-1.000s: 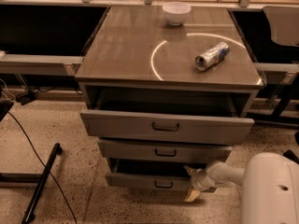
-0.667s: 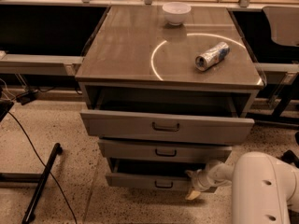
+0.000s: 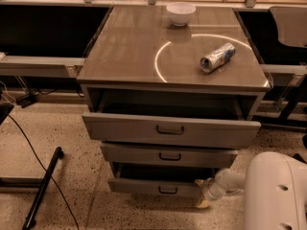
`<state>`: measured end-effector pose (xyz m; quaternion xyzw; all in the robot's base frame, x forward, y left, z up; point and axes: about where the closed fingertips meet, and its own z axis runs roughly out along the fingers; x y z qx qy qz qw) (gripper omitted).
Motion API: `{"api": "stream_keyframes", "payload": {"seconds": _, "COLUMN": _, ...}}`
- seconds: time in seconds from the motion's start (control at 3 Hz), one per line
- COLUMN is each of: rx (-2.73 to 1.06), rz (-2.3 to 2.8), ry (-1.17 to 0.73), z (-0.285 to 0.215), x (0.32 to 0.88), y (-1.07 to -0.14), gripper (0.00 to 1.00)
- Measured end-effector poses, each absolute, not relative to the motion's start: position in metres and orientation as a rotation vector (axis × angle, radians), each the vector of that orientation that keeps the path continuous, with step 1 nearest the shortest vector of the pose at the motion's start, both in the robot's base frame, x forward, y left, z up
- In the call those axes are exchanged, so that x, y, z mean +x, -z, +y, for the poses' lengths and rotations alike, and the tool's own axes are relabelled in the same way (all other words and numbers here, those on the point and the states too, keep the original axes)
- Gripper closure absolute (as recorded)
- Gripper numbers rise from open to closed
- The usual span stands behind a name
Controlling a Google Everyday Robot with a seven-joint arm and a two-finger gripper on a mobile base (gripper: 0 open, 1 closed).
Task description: Open bottom drawer
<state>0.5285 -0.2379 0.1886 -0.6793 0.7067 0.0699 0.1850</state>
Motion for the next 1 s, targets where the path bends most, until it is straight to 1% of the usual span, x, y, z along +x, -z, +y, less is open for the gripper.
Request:
{"api": "stream_keyframes", "payload": {"seconds": 0.33, "rx": -1.973, "rz": 2.016, "ry": -0.25, "z": -0.241, "x": 0.484, "y": -0.187, "gripper": 0.41}}
{"api": "stream_keyframes", "payload": {"seconds": 0.67, "rx": -1.993, "rz": 2.002, "ry": -0.303, "z": -0.241, "x": 0.448, "y": -0.194, "gripper": 0.48}}
{"api": "stream_keyframes", "payload": {"seconds": 1.0, "rx": -1.971, "rz": 1.948, "ry": -0.3, "z": -0.236, "x": 0.443, "y": -0.213, "gripper": 0.47}}
